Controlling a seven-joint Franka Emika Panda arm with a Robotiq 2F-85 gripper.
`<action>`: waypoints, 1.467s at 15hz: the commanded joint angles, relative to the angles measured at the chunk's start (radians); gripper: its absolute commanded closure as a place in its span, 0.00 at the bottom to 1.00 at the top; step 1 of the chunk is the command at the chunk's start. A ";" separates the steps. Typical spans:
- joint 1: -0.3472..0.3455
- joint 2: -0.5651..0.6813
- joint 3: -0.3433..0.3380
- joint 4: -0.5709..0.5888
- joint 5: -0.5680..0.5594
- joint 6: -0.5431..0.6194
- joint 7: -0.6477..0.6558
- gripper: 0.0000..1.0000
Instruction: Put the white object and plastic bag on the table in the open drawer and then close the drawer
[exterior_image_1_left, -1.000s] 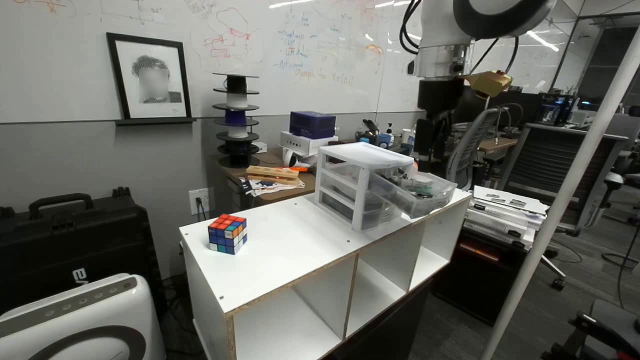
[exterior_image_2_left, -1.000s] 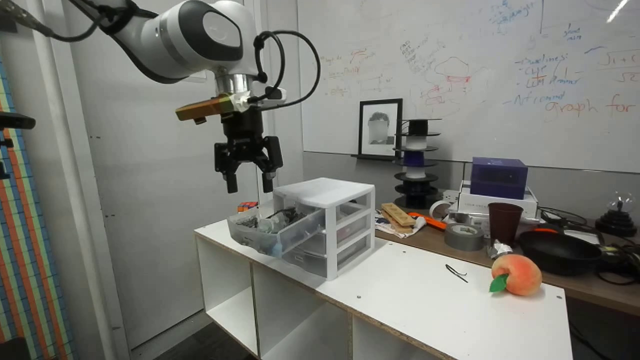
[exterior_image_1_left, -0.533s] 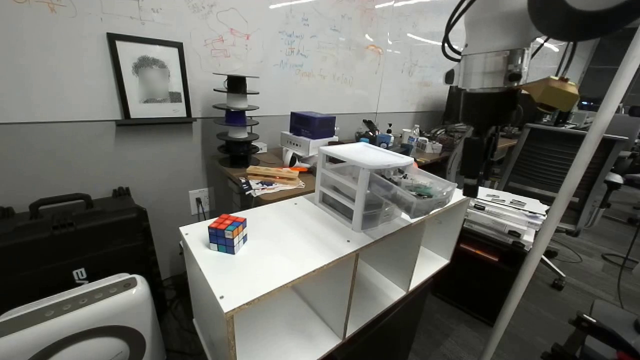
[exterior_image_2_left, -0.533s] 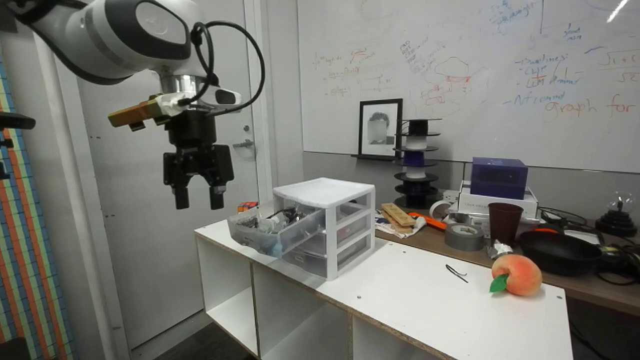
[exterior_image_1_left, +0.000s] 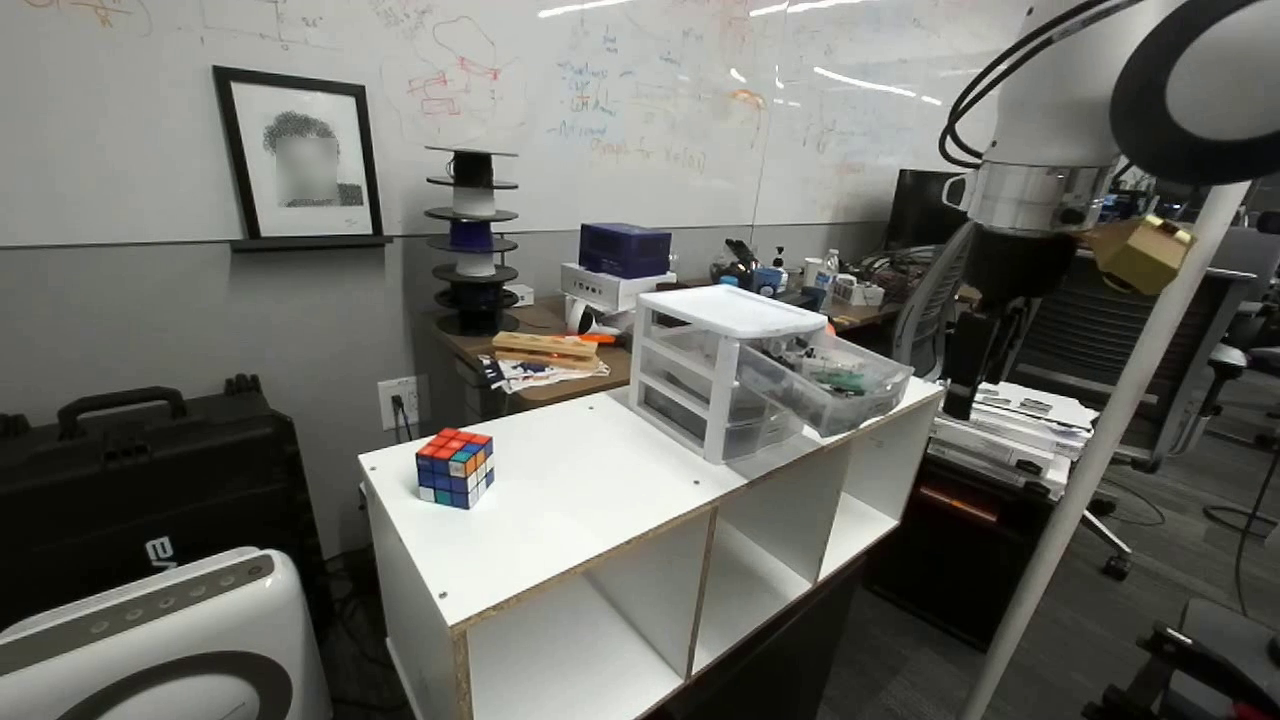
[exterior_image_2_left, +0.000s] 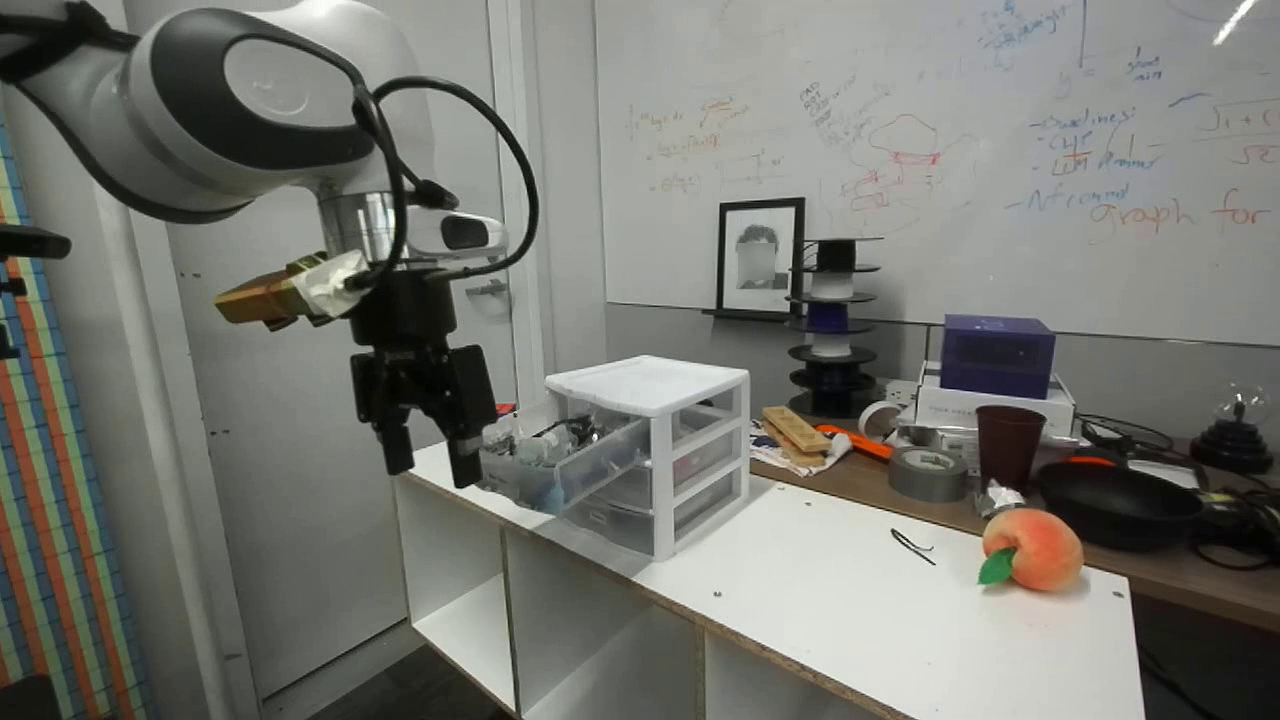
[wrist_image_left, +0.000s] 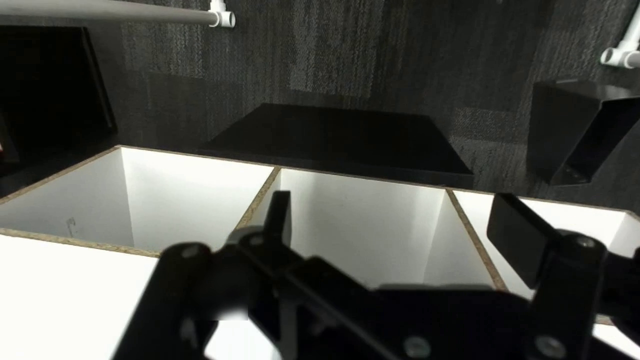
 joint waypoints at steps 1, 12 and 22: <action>-0.028 0.081 -0.035 0.041 0.013 0.077 -0.040 0.25; 0.019 0.147 -0.025 0.040 0.139 0.138 -0.190 0.96; 0.011 0.223 -0.021 0.143 0.124 0.261 -0.140 0.94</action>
